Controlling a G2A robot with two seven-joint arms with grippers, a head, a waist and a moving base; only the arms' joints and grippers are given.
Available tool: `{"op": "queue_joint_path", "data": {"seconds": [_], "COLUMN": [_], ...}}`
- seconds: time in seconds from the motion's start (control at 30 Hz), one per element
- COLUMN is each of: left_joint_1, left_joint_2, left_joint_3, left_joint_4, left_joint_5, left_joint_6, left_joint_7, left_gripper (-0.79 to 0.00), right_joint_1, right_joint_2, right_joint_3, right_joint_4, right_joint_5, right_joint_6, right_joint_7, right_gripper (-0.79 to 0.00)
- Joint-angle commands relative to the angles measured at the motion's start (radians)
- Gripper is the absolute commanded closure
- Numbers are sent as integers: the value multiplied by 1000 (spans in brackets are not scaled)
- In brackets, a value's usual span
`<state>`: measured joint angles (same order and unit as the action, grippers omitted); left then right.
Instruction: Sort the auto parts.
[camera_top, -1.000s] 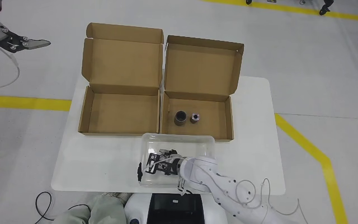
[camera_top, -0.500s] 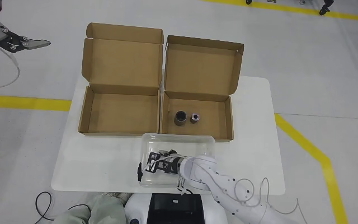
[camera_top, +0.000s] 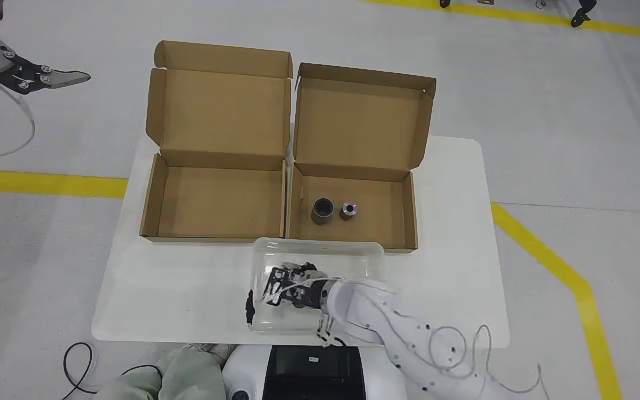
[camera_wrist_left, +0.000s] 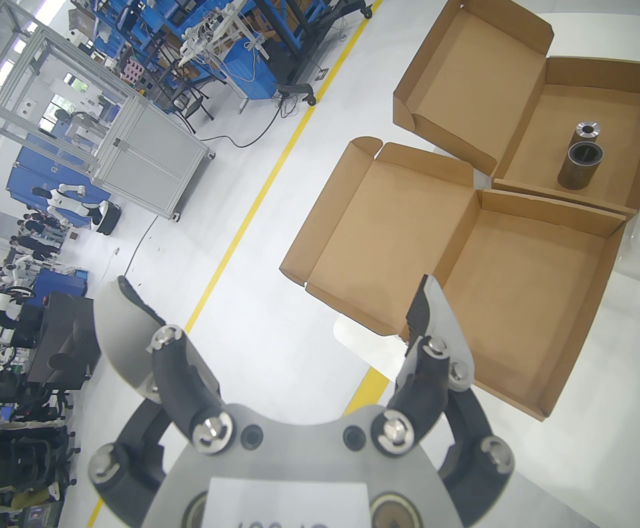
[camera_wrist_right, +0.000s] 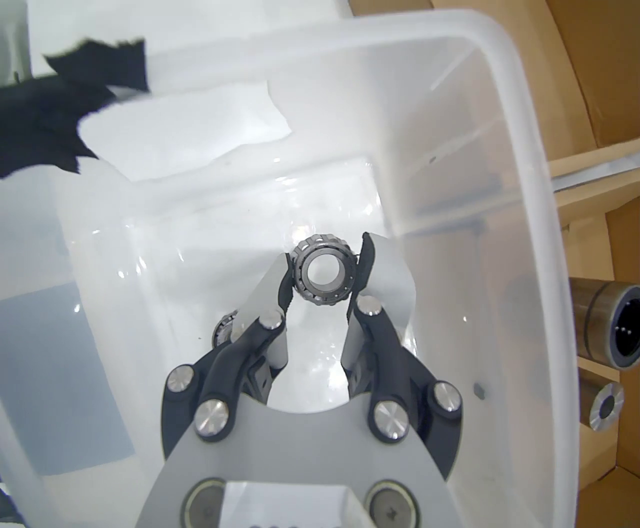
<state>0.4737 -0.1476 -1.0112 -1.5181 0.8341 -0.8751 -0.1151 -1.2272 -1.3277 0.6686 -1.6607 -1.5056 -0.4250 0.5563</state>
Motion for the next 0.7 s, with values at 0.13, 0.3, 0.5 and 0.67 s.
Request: {"op": "queue_joint_path", "data": {"seconds": [0.13,0.3,0.5,0.67], "left_joint_1": [0,0,0,0], "left_joint_2": [0,0,0,0], "left_joint_3": [0,0,0,0], "left_joint_4": [0,0,0,0], "left_joint_5": [0,0,0,0], "left_joint_6": [0,0,0,0], "left_joint_7": [0,0,0,0], "left_gripper": [-785,-785,-785,-785], "right_joint_1": [-49,-74,-51,-19], "right_joint_2": [24,42,45,45], "right_joint_3": [73,125,148,174], "right_joint_4": [-31,-55,-92,-77], "right_joint_5": [51,50,96,163], "right_joint_6": [-72,-120,-169,-212], "right_joint_7": [-196,-294,-334,-442], "right_gripper": [0,0,0,0]}}
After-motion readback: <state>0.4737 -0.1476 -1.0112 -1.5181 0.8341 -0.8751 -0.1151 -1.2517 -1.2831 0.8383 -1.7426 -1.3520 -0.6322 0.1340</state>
